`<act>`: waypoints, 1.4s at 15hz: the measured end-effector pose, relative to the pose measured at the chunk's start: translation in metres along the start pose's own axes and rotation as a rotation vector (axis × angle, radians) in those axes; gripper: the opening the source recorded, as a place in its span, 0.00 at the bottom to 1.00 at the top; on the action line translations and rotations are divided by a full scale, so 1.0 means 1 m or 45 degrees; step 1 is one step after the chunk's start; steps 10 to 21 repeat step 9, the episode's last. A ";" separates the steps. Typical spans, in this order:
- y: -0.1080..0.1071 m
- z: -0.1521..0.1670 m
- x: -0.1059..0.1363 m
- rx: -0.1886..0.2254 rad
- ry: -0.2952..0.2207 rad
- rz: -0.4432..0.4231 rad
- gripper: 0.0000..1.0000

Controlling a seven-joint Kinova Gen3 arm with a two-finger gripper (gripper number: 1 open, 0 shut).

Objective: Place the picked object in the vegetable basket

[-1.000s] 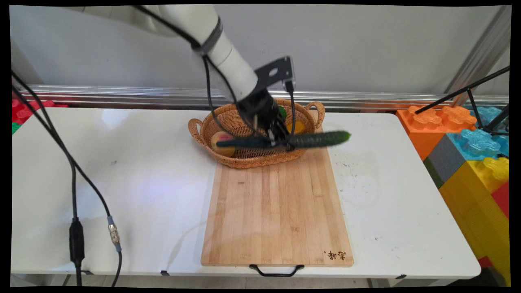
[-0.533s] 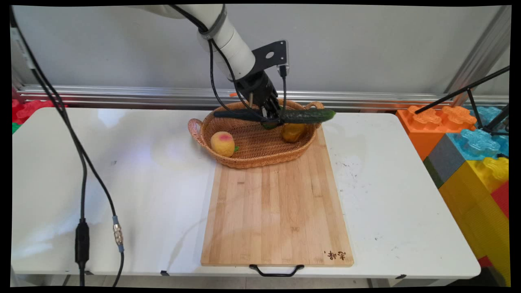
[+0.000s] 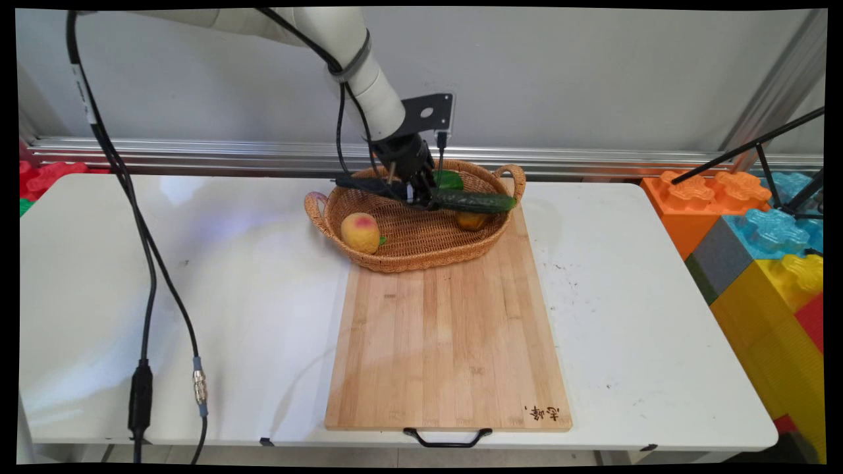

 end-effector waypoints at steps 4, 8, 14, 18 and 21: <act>0.001 0.010 -0.004 -0.026 -0.011 0.020 1.00; 0.006 0.015 -0.004 -0.055 -0.004 0.019 1.00; 0.007 0.015 -0.004 -0.061 0.000 0.016 1.00; 0.007 0.015 -0.004 -0.061 0.000 0.016 1.00; 0.007 0.015 -0.004 -0.061 0.000 0.016 1.00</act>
